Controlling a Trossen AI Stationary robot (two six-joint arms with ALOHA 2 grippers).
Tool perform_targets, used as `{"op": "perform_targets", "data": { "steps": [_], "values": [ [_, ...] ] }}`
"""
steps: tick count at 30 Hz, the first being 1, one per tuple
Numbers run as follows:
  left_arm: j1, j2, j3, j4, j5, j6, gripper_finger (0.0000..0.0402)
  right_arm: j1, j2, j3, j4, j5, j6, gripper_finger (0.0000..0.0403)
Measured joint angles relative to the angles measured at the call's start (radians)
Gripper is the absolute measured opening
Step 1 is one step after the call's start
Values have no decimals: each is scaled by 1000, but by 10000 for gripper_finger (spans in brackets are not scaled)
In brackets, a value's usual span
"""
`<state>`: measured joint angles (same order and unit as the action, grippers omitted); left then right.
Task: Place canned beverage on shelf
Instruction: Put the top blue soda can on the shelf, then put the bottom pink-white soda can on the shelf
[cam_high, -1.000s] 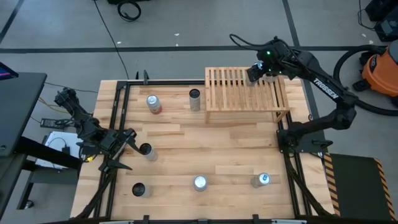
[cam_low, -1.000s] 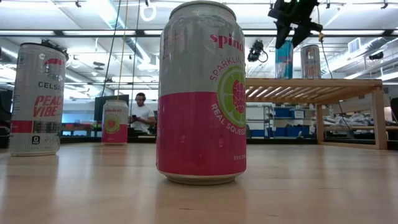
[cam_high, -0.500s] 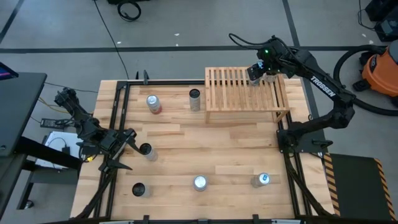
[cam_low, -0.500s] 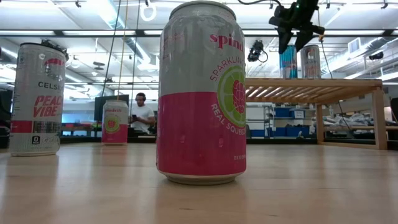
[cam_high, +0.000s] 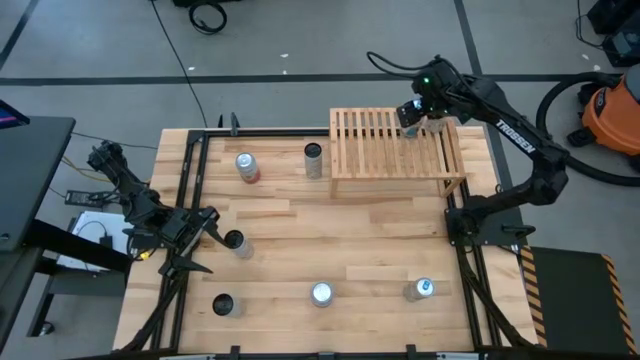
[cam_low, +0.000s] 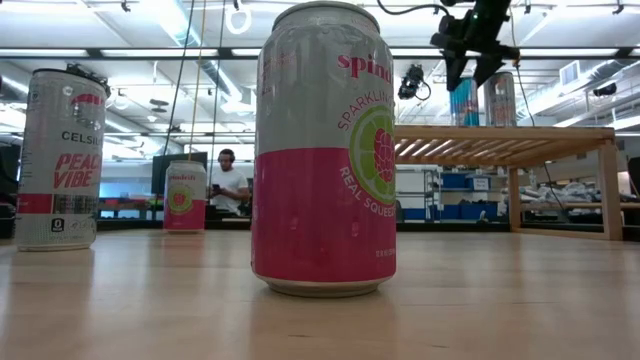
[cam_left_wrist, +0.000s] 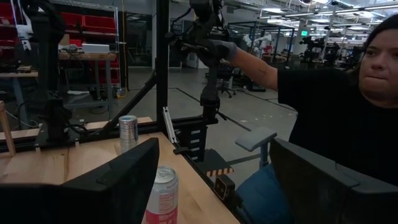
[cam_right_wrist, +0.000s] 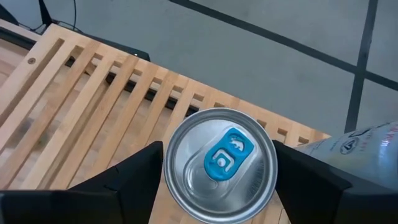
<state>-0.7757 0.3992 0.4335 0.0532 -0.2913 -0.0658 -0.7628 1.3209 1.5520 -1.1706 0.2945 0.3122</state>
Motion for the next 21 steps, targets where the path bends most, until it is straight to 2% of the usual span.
{"op": "perform_targets", "data": {
  "steps": [10,21],
  "values": [
    [0,0,0,1,0,1,316,0,-25,0,21,0,-25,293],
    [0,0,0,2,0,2,316,0,-117,0,88,-22,-45,293]
  ]
}}
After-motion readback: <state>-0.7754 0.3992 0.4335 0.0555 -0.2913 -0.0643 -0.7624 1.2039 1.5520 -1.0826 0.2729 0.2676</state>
